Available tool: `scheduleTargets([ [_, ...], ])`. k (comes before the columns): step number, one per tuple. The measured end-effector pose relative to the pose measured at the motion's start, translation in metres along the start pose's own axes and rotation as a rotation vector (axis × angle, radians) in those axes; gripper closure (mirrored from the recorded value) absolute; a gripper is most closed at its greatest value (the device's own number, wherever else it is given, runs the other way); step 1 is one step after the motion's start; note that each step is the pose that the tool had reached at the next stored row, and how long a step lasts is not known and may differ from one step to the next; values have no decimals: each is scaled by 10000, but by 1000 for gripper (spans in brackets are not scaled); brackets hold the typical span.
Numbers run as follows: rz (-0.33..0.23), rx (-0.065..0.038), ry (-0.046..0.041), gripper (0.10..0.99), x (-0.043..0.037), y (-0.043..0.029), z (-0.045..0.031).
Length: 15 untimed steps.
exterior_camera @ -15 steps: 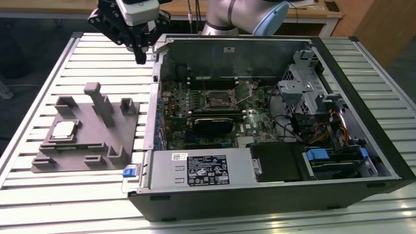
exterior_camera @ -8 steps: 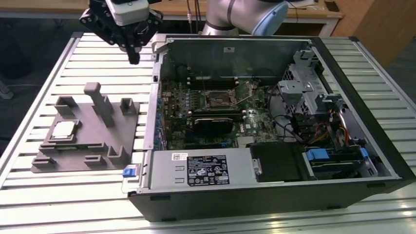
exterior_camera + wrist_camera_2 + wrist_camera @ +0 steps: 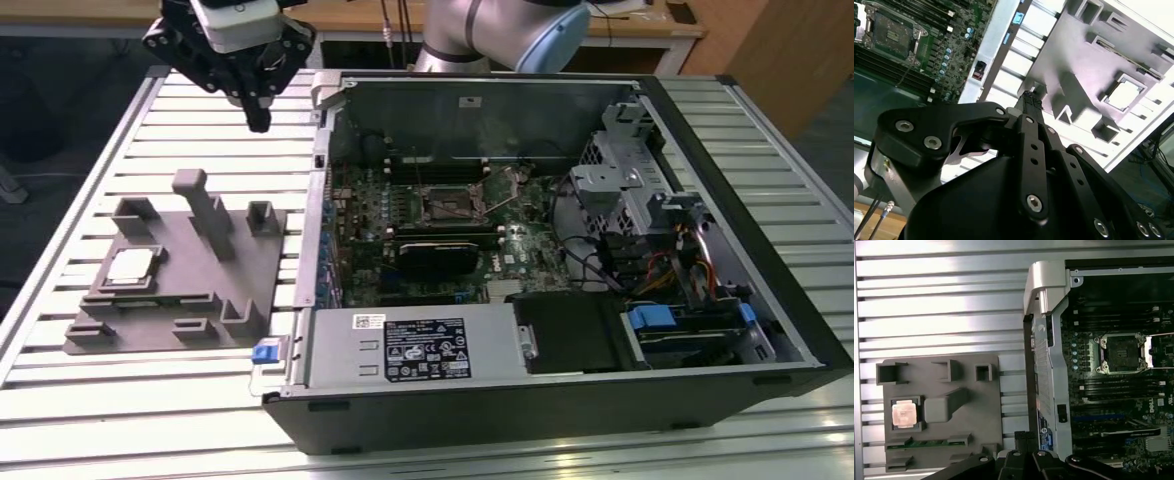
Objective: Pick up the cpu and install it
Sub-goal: 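Reach for the cpu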
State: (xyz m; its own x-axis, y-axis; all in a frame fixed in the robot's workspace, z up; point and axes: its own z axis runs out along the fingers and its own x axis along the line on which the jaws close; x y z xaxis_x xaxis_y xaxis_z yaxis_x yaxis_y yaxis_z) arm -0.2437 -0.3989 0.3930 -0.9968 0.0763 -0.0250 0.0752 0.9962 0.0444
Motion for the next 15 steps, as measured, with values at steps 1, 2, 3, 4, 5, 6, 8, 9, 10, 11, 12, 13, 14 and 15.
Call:
scheduleTargets([
  [1, -1, 0, 0, 980, 17, -1, 0],
  [2, -1, 0, 0, 980, 35, -3, 1],
  [3, -1, 0, 0, 980, 53, -4, 1],
  [4, -1, -1, 0, 980, 70, -6, 1],
  [5, -1, 0, 0, 980, 88, -7, 1],
  [6, -2, 0, 0, 980, 104, -8, 1],
  [8, -2, 0, 0, 980, 139, -11, 1],
  [9, -2, 0, 0, 980, 157, -12, 1],
  [10, -1, 0, -1, 980, 174, -14, 2],
  [11, 0, 0, 0, 980, 192, -15, 2],
  [12, -1, 0, 0, 980, 210, -16, 1],
  [13, -1, 0, 0, 980, 228, -18, 1],
  [14, -1, 0, 0, 980, 247, -19, 1],
  [15, -1, 0, 0, 980, 266, -21, 1],
])
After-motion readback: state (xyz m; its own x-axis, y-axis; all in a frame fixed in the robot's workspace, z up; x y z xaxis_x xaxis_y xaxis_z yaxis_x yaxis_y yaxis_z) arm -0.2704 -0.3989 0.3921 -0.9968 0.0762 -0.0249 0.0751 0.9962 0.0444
